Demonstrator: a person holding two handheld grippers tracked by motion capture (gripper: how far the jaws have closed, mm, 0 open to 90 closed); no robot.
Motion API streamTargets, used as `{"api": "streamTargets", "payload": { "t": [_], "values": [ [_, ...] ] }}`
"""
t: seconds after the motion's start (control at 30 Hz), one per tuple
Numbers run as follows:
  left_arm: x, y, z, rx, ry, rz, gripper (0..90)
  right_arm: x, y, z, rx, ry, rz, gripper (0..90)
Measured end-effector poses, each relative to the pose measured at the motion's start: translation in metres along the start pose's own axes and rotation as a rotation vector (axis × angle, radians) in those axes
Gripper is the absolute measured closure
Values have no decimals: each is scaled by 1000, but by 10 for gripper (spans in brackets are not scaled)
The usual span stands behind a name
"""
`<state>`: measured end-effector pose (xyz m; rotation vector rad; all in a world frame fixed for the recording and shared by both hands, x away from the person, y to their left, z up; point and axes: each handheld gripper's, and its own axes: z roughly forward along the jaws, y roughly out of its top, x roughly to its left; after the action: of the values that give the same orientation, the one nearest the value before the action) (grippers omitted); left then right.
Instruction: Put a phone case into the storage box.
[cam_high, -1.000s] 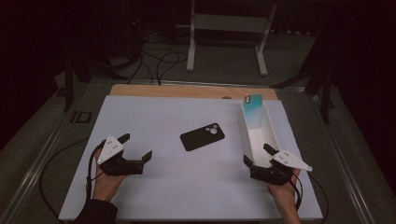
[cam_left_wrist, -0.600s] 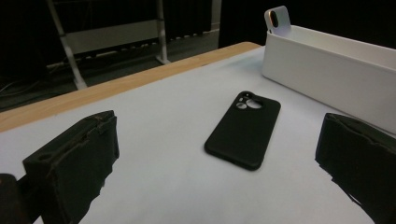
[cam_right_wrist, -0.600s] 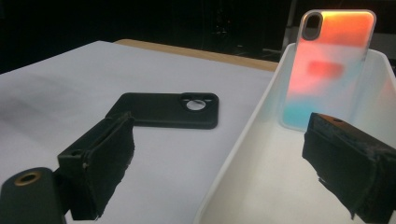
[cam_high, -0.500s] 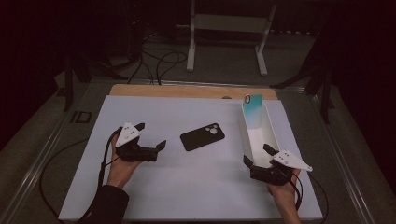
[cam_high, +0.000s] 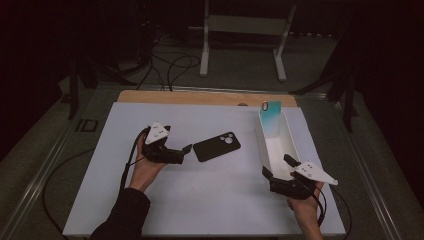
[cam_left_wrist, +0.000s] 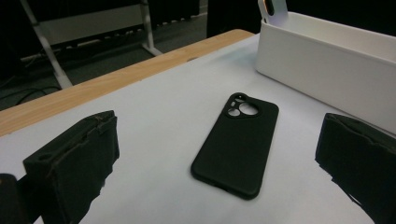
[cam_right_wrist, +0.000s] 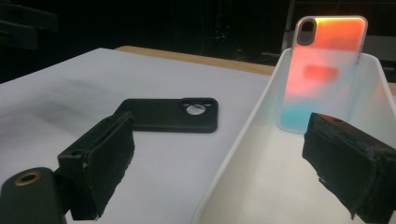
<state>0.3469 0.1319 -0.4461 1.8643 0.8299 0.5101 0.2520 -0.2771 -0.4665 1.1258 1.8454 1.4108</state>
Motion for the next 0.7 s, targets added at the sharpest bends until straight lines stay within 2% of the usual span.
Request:
{"api": "streamTargets", "payload": {
  "t": [0.2, 0.5, 0.7],
  "values": [
    [0, 2, 17, 16, 1, -4, 2, 0, 0, 0, 2, 4, -2, 90],
    [2, 7, 46, 51, -3, -37, 33, 0, 0, 0, -1, 5, 2, 90],
    [1, 6, 61, 76, 38, -50, 141, 0, 0, 0, -4, 4, 3, 90]
  ]
}}
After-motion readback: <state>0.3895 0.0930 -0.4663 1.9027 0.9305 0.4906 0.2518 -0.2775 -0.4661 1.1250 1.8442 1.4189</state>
